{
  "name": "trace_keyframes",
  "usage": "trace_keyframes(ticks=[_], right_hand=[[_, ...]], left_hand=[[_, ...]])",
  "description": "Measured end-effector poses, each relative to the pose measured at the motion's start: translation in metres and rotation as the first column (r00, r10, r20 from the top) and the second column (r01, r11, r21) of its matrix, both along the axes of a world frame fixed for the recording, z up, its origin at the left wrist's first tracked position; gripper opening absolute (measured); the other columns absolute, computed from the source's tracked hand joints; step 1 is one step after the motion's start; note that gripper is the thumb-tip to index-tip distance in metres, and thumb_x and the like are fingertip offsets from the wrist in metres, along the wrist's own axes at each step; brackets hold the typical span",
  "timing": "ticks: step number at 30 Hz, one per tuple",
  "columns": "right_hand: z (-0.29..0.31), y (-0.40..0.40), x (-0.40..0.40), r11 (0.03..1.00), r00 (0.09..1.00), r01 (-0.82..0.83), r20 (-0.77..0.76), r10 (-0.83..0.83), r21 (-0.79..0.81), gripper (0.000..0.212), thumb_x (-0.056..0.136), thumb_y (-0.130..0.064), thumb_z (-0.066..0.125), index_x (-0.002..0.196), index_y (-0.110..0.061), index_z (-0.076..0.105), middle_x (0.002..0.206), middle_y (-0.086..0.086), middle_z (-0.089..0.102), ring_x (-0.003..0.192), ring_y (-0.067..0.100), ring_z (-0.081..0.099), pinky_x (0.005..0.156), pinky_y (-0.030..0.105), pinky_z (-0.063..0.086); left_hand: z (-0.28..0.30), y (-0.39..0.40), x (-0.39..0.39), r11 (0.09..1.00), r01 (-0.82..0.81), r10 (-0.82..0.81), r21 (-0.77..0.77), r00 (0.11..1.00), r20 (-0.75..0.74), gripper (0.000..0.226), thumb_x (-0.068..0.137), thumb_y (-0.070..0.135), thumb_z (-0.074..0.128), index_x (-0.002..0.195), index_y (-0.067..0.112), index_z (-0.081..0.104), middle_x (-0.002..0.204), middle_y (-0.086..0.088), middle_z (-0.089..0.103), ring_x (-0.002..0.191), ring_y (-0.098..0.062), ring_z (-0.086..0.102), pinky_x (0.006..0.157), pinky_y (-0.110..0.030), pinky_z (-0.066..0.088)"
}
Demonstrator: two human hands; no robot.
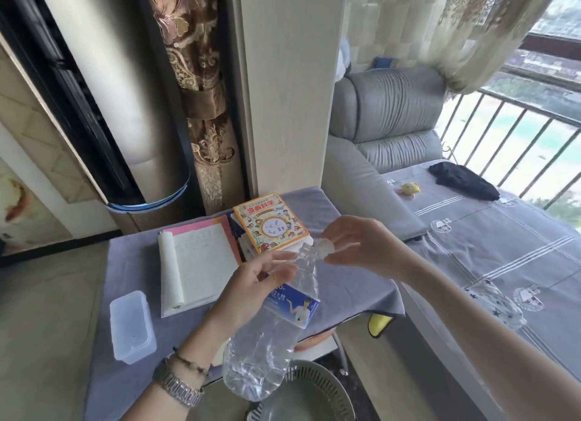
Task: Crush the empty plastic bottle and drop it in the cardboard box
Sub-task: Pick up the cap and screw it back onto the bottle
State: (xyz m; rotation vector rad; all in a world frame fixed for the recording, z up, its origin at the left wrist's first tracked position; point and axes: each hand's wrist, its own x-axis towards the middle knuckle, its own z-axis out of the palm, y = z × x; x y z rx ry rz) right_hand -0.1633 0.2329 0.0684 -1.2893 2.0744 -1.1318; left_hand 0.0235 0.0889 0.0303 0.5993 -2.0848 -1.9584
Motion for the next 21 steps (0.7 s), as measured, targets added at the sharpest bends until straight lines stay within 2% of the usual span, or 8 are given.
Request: trace_keyframes(ticks=[2,5,8,12,16,18,21], right_hand=[[0.003,0.0,-0.001,1.0,1.0,-0.016,0.004,0.016,-0.018,0.033,0.07,-0.006,0.082,0.098,-0.017,0.069,0.097,0.004,0.072,0.079,0.009,0.071,0.077,0.021,0.059],[0.008,0.001,-0.001,0.998,0.998,-0.042,0.039,0.044,-0.05,0.032,0.07,-0.007,0.083,0.097,-0.019,0.07,0.1,0.003,0.073,0.08,0.01,0.073,0.076,0.018,0.058],[0.014,0.003,0.0,0.995,0.993,-0.084,0.076,0.088,-0.051,0.033,0.07,-0.005,0.082,0.096,-0.022,0.071,0.097,-0.012,0.074,0.073,0.0,0.071,0.07,0.009,0.052],[0.018,0.005,0.001,0.988,0.98,-0.151,0.125,0.152,-0.018,0.036,0.07,0.001,0.081,0.094,-0.025,0.072,0.093,-0.025,0.073,0.074,0.0,0.07,0.069,0.009,0.052],[0.021,0.008,0.0,0.974,0.967,-0.223,0.136,0.217,0.032,0.036,0.073,0.0,0.078,0.101,-0.022,0.072,0.095,-0.026,0.073,0.083,0.005,0.071,0.075,0.012,0.052],[0.021,0.01,-0.001,0.966,0.961,-0.253,0.132,0.244,0.053,0.037,0.076,0.0,0.077,0.105,-0.021,0.072,0.1,-0.021,0.073,0.09,0.014,0.072,0.079,0.014,0.053],[0.022,0.013,-0.001,0.964,0.957,-0.261,0.139,0.253,0.042,0.037,0.076,0.001,0.076,0.107,-0.019,0.072,0.108,-0.006,0.074,0.096,0.018,0.071,0.084,0.015,0.054]], left_hand=[[0.004,0.0,-0.001,1.0,0.016,-0.016,-0.018,1.0,-0.004,0.04,0.061,0.061,0.069,0.098,0.045,0.069,0.107,0.005,0.074,0.094,-0.014,0.072,0.075,-0.03,0.054],[0.009,0.001,-0.001,0.998,0.043,-0.043,-0.039,0.999,-0.004,0.042,0.061,0.064,0.07,0.099,0.046,0.069,0.107,0.006,0.074,0.094,-0.011,0.072,0.068,-0.02,0.055],[0.012,0.001,-0.001,0.996,0.069,-0.069,-0.062,0.998,0.008,0.043,0.063,0.065,0.069,0.102,0.046,0.067,0.106,0.009,0.074,0.095,-0.008,0.071,0.069,-0.019,0.056],[0.014,0.003,0.001,0.993,0.097,-0.095,-0.067,0.995,0.027,0.036,0.067,0.058,0.07,0.1,0.045,0.064,0.101,0.01,0.075,0.088,-0.012,0.073,0.069,-0.021,0.055],[0.011,0.002,0.001,0.989,0.112,-0.108,-0.098,0.993,0.048,0.036,0.067,0.057,0.072,0.099,0.043,0.063,0.102,0.009,0.075,0.098,-0.029,0.067,0.086,-0.038,0.051],[0.01,0.001,0.002,0.987,0.122,-0.116,-0.106,0.992,0.054,0.035,0.069,0.055,0.073,0.1,0.042,0.063,0.103,0.006,0.075,0.105,-0.034,0.062,0.091,-0.036,0.048],[0.008,0.002,0.001,0.984,0.136,-0.128,-0.114,0.989,0.068,0.036,0.07,0.056,0.073,0.1,0.041,0.062,0.103,0.006,0.075,0.106,-0.035,0.061,0.09,-0.031,0.046]])
